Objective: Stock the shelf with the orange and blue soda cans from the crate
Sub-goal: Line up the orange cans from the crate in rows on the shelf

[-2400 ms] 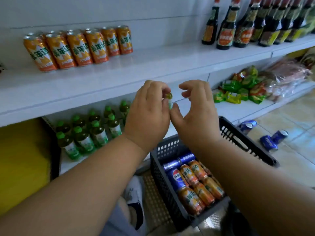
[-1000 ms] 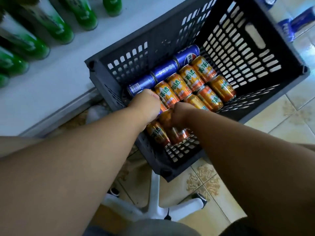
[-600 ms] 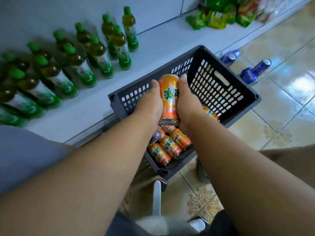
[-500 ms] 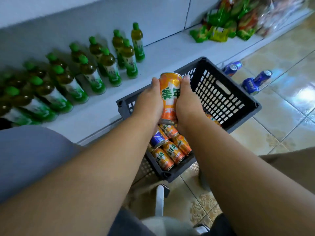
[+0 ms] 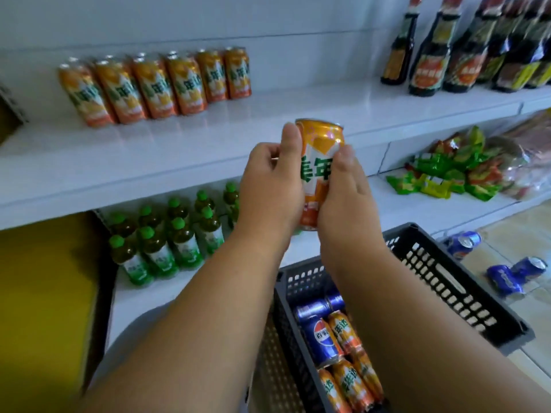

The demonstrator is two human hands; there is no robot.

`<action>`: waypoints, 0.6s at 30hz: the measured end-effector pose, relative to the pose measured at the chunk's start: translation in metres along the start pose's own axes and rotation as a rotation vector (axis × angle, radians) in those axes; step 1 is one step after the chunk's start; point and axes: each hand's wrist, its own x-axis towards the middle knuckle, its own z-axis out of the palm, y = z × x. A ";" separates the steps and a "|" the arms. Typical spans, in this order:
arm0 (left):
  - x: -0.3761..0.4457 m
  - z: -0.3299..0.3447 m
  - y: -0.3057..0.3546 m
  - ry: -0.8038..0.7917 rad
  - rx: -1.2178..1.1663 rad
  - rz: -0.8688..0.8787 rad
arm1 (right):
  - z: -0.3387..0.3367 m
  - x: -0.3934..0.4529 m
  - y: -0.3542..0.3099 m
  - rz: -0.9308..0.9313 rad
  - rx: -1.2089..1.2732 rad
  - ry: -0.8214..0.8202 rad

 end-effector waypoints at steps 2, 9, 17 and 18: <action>0.026 -0.009 0.009 0.074 0.049 0.064 | 0.018 0.018 -0.005 -0.040 0.050 -0.064; 0.125 -0.026 0.011 0.183 -0.003 0.157 | 0.050 0.115 -0.013 -0.186 -0.101 -0.339; 0.202 -0.016 -0.016 0.207 -0.082 0.055 | 0.083 0.209 0.010 -0.171 -0.295 -0.419; 0.208 -0.016 -0.017 0.214 -0.105 0.047 | 0.088 0.217 0.013 -0.163 -0.307 -0.436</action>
